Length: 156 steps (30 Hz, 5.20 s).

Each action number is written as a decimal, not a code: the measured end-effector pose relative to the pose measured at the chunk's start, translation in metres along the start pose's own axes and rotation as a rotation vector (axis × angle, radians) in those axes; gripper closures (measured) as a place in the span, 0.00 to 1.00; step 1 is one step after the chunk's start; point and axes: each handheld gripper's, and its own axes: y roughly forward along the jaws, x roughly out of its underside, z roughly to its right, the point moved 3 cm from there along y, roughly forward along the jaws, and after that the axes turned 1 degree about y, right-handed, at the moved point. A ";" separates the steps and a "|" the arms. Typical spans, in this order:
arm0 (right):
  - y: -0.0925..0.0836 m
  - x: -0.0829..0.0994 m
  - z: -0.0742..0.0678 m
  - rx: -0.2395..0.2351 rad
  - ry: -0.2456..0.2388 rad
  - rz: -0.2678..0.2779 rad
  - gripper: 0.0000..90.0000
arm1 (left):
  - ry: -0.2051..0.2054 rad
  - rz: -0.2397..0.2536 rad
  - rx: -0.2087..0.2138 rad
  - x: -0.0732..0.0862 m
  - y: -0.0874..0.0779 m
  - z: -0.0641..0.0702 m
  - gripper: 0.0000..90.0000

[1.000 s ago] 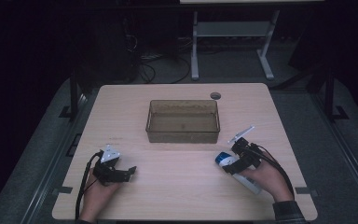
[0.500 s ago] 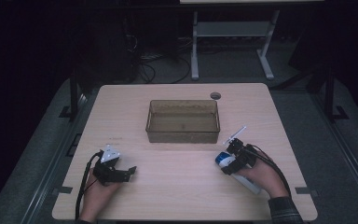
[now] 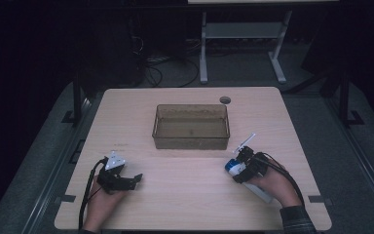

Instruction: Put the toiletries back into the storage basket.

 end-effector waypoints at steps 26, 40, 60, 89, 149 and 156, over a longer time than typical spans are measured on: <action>-0.025 0.010 0.002 0.007 0.068 0.179 0.36 | 0.001 0.000 0.001 0.000 0.000 0.000 0.14; -0.059 0.028 0.001 0.022 0.136 0.411 0.36 | 0.001 0.000 0.001 0.000 0.000 0.000 0.14; -0.080 0.047 0.001 0.027 0.179 0.688 0.36 | 0.003 -0.001 0.001 0.000 0.000 0.000 0.14; -0.109 0.031 0.005 0.083 0.146 0.796 0.36 | 0.001 0.001 0.001 0.000 0.000 0.000 0.14; -0.130 -0.072 0.031 0.129 0.134 0.921 0.36 | 0.004 -0.003 0.000 0.000 0.000 0.000 0.14; -0.125 -0.084 0.034 0.133 0.141 0.927 0.36 | 0.007 -0.006 0.000 0.000 0.000 0.000 0.14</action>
